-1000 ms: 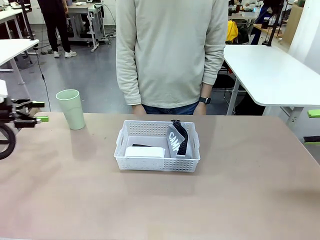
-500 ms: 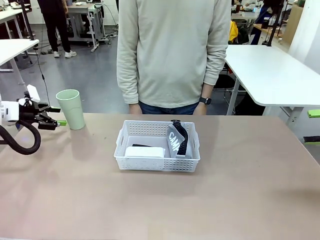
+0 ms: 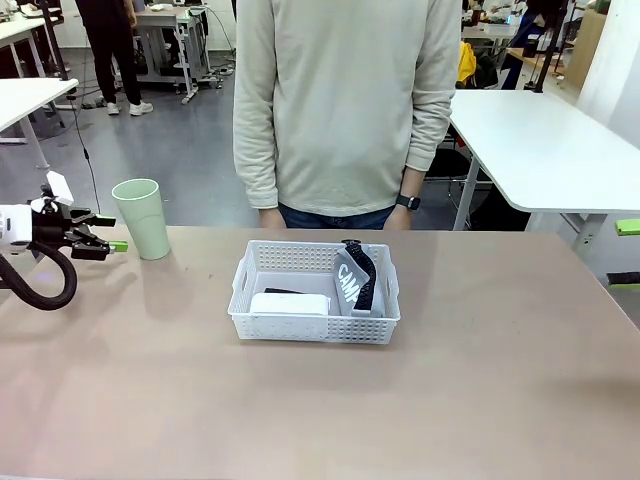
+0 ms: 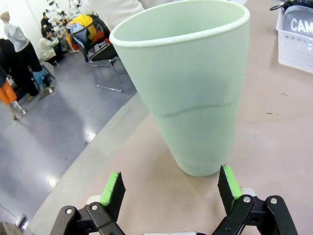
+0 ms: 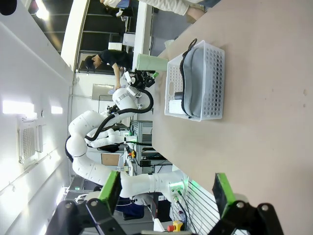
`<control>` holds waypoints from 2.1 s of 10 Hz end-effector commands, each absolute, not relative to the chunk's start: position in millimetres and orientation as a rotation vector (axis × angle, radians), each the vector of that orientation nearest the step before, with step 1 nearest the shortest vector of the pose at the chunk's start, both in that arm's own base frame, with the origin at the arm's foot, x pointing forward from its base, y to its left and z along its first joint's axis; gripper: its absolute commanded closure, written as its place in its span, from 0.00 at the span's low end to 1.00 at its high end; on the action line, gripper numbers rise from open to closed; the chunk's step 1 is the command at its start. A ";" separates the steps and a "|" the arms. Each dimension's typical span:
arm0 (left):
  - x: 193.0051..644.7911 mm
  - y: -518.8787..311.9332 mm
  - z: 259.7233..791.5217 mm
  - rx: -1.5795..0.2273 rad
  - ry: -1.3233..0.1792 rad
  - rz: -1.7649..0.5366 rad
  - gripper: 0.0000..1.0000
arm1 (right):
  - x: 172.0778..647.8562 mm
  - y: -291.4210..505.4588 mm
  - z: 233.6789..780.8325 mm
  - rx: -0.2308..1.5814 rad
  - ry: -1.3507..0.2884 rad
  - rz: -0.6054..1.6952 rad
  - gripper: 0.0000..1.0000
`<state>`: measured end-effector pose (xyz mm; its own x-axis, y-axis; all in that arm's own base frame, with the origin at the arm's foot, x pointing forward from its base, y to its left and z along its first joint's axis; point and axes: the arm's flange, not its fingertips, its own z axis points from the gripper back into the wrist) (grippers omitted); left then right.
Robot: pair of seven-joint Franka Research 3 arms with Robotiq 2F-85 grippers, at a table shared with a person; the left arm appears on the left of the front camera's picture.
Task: Efficiently arrange items inside the basket to fit them all.
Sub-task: Pick up the Reusable plastic cup and place it inside the Organizing basket.
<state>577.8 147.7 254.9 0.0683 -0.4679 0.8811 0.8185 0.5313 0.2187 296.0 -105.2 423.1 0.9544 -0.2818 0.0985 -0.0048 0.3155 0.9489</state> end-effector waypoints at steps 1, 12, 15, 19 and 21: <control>593.1 145.4 250.4 -0.455 -1.130 -0.984 0.00 | 296.3 -104.4 428.7 1.259 -0.263 -0.201 0.00; 613.2 98.0 235.9 -0.752 -1.198 -0.993 0.00 | 296.3 -104.4 428.7 1.259 -0.263 -0.201 0.00; 618.7 91.1 242.6 -0.797 -1.257 -0.951 0.00 | 296.3 -104.4 428.7 1.259 -0.263 -0.201 0.00; 626.0 84.3 249.6 -0.840 -1.297 -0.903 0.00 | 296.3 -104.4 428.7 1.259 -0.263 -0.201 0.00; 626.7 82.7 249.8 -0.888 -1.289 -0.899 0.00 | 296.3 -104.4 428.7 1.259 -0.263 -0.201 0.00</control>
